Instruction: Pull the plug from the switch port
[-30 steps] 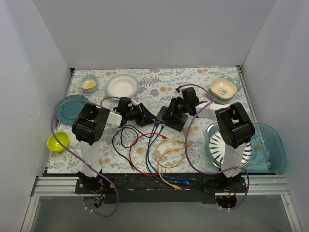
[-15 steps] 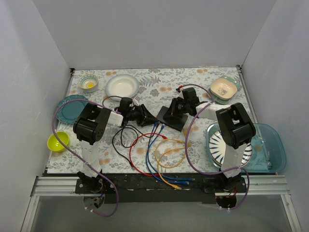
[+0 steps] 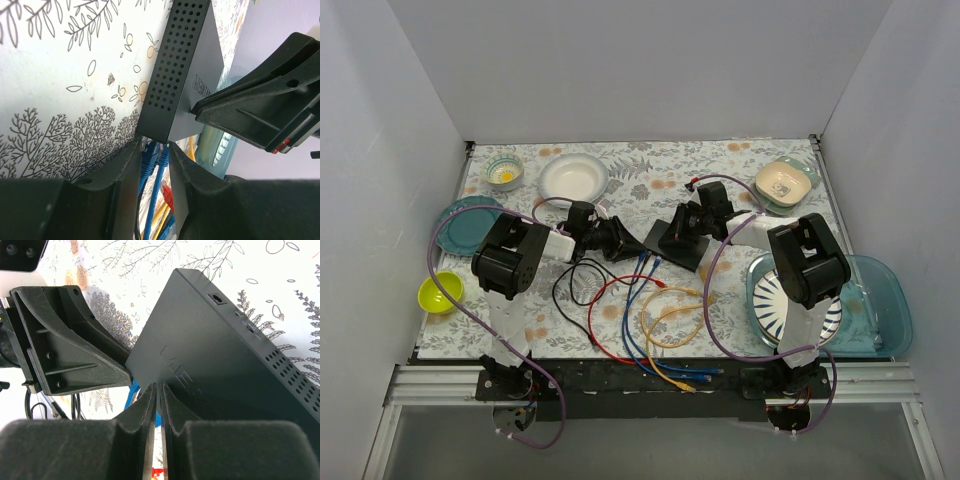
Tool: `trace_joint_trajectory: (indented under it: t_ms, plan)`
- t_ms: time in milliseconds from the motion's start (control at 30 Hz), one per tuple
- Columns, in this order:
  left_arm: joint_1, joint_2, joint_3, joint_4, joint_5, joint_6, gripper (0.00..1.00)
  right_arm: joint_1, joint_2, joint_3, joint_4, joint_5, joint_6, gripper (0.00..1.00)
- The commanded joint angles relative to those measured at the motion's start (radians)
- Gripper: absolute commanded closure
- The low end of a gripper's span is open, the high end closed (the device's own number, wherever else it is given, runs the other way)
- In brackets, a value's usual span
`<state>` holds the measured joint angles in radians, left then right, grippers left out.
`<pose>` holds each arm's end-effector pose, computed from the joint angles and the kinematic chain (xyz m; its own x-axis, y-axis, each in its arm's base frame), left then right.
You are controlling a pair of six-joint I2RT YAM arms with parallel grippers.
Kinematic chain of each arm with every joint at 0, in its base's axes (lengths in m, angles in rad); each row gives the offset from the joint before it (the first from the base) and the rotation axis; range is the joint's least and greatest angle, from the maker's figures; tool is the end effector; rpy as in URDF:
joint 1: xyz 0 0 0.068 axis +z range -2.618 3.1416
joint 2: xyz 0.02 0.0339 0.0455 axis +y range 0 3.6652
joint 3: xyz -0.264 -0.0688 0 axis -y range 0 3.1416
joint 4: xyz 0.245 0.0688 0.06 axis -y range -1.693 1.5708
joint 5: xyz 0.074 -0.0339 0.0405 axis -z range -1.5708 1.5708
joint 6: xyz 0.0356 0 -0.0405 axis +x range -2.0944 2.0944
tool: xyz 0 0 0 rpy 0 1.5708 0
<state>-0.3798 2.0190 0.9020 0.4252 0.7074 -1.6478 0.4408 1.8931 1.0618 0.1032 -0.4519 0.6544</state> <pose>0.3384 -0.1600 0.0931 -0.6988 -0.5370 0.4726 -0.6481 0.1958 -0.7359 0.3481 0.1814 0.1528 -0.8906 0.1853 -0.4154 -0.1721 0.7080 0.6849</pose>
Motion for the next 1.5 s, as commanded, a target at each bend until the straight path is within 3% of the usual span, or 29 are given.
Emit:
trace_joint_trajectory:
  t_ms: [0,533,933,1467]
  plan:
    - [-0.018,0.026,-0.012,-0.106,-0.057,0.074,0.74,-0.001,-0.005,-0.033,-0.071,0.055,-0.024,0.85]
    - [-0.024,0.035,0.008,-0.160,-0.097,0.086,1.00,0.009,-0.038,-0.046,-0.082,0.064,-0.050,0.85]
    - [-0.024,0.032,-0.005,-0.149,-0.089,0.091,1.00,0.111,-0.077,-0.002,-0.188,0.131,-0.167,0.85]
    - [-0.024,-0.072,-0.077,-0.200,-0.045,0.146,1.00,0.110,0.078,0.153,-0.241,0.203,-0.067,0.87]
